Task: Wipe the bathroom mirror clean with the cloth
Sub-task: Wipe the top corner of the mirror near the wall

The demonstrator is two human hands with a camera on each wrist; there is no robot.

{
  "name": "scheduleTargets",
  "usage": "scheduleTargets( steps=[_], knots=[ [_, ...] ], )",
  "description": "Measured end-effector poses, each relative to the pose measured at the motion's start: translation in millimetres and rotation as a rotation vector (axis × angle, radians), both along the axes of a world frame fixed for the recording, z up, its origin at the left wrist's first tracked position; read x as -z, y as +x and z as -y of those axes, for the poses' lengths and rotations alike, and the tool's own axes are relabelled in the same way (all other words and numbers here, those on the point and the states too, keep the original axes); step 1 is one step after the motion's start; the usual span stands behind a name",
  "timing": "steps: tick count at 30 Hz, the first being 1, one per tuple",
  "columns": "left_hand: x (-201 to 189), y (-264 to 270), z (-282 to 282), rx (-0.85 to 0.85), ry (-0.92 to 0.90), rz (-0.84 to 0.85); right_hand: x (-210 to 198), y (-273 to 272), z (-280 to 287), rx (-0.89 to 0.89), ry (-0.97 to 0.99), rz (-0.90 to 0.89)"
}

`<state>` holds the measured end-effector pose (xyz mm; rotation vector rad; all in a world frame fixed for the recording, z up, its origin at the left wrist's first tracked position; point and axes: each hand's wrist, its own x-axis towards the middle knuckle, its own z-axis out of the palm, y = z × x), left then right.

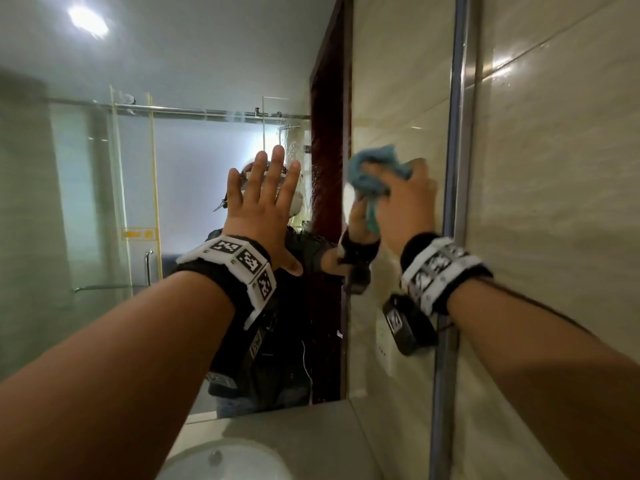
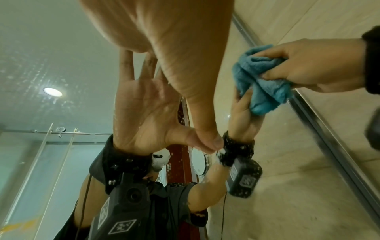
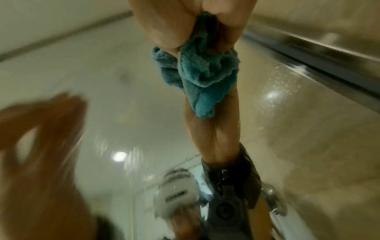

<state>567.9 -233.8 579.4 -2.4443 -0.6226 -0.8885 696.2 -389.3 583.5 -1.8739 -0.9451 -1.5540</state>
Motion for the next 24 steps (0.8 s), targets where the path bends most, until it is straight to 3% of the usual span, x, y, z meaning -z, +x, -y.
scheduleTargets(
  steps=[2,4,7,9,10,11,13,14,18,24],
  knots=[
    [-0.4,0.2,-1.0,0.001,-0.003,-0.004,-14.2,14.4,12.2,0.040,0.192,-0.175],
    [-0.5,0.9,-1.4,-0.002,-0.003,-0.006,-11.2,7.7,9.2,-0.012,0.192,-0.267],
    [-0.4,1.1,-0.5,-0.001,-0.005,-0.003,30.6,-7.3,-5.3,-0.184,0.049,-0.169],
    [-0.4,1.8,0.5,0.002,-0.009,0.001,50.0,-12.0,-7.2,-0.223,-0.196,-0.056],
    [-0.5,1.9,0.4,0.003,-0.009,0.004,49.4,-4.3,-4.9,-0.200,-0.227,-0.046],
    [-0.5,2.4,0.0,0.004,-0.009,0.007,42.2,1.2,-1.1,-0.219,-0.200,-0.096],
    [1.0,3.0,-1.9,0.001,-0.007,0.004,20.5,14.3,7.6,-0.257,0.105,-0.163],
    [1.2,3.9,-3.7,0.002,-0.003,0.008,7.9,20.9,12.7,-0.156,0.215,-0.158],
    [1.8,3.5,-5.3,0.028,-0.022,0.006,9.2,32.2,21.1,-0.112,0.360,-0.291],
    [1.0,-0.7,0.3,0.029,-0.003,0.013,100.9,-5.7,9.7,-0.243,-0.023,-0.289]
  ],
)
